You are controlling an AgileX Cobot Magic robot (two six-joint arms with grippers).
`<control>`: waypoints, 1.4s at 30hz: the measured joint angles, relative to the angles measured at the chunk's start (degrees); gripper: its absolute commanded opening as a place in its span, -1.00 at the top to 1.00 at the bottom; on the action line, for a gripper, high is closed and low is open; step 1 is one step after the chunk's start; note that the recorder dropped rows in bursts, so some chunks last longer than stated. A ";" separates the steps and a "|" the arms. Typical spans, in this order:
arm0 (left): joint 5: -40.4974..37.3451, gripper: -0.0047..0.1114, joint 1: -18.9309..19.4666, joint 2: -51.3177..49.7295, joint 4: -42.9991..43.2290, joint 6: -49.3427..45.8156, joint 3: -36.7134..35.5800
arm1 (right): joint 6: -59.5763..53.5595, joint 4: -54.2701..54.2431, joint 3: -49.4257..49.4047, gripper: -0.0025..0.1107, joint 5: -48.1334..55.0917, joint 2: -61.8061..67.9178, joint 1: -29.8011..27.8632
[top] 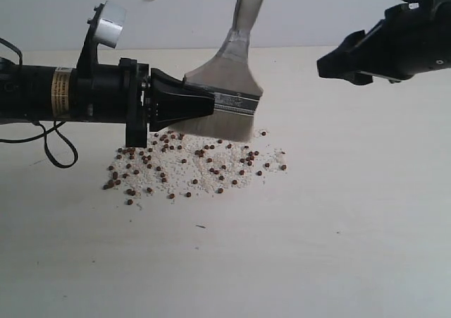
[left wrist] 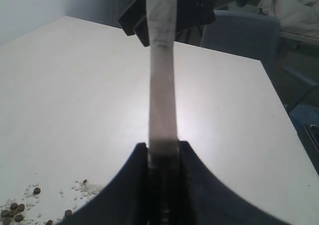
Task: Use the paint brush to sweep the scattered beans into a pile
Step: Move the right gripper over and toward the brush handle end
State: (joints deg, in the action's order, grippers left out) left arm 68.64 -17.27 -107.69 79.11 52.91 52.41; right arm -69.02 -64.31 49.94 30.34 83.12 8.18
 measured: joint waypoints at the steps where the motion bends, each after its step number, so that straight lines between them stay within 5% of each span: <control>1: 0.23 0.92 0.00 0.00 0.00 0.00 0.00 | -10.06 -9.07 0.00 0.07 3.98 0.62 0.00; 6: 0.33 0.92 0.65 0.00 -0.14 0.00 0.00 | -25.67 -18.63 0.00 0.07 13.08 0.76 -0.69; 13: 0.36 0.92 6.82 -2.51 0.51 3.59 0.38 | -43.17 -28.64 -0.34 0.07 30.03 3.15 -3.17; 19: 0.36 0.92 6.82 -5.15 5.60 7.19 5.08 | -49.94 -34.16 -0.34 0.07 33.85 8.98 -3.17; 42: 0.36 0.92 6.82 -6.23 6.16 7.63 7.48 | -49.88 -35.05 13.68 0.10 38.47 25.35 -3.26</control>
State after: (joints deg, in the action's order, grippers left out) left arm 69.00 -10.45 -113.92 85.27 60.54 59.89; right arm -118.89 -99.35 63.62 68.82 108.47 4.91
